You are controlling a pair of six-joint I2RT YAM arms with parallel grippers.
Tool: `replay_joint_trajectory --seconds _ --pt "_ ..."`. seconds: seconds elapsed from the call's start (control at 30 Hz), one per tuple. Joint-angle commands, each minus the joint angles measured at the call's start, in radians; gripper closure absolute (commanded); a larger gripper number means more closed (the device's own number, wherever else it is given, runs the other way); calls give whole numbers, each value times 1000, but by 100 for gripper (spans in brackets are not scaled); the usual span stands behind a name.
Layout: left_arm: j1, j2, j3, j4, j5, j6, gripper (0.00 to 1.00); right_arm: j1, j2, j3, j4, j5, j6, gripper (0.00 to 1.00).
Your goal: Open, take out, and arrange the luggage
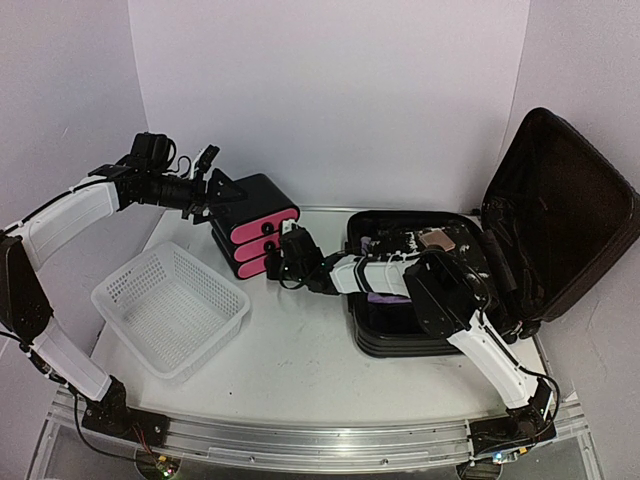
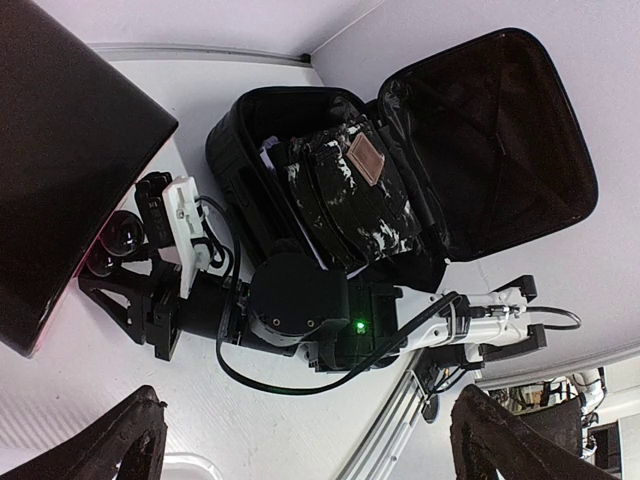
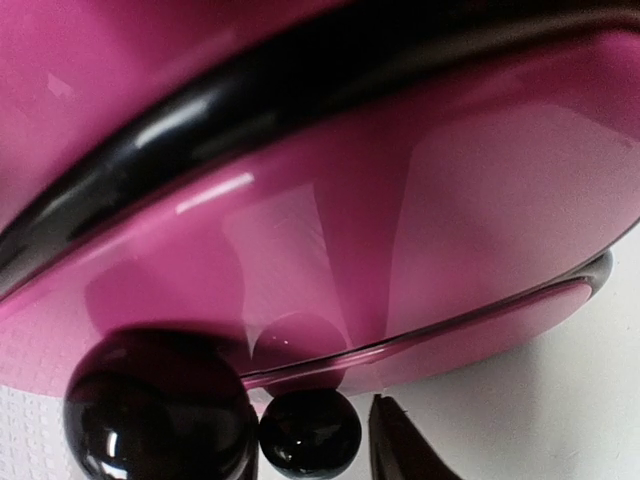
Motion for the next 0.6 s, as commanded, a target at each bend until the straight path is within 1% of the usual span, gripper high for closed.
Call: replay_joint_trajectory --seconds 0.0,0.07,0.17,0.33,0.57 --pt "2 -39 9 42 21 -7 0 -3 -17 23 40 18 -7 69" --pt "2 -39 9 42 22 -7 0 -4 -20 17 40 15 -6 74" --pt "2 -37 8 43 21 -7 0 -4 -35 1 40 10 -11 77" --pt "2 -35 7 45 20 -7 1 -4 -95 -60 40 13 -28 78" --pt "2 -36 8 43 23 -9 1 -4 -223 -240 34 12 -47 79"
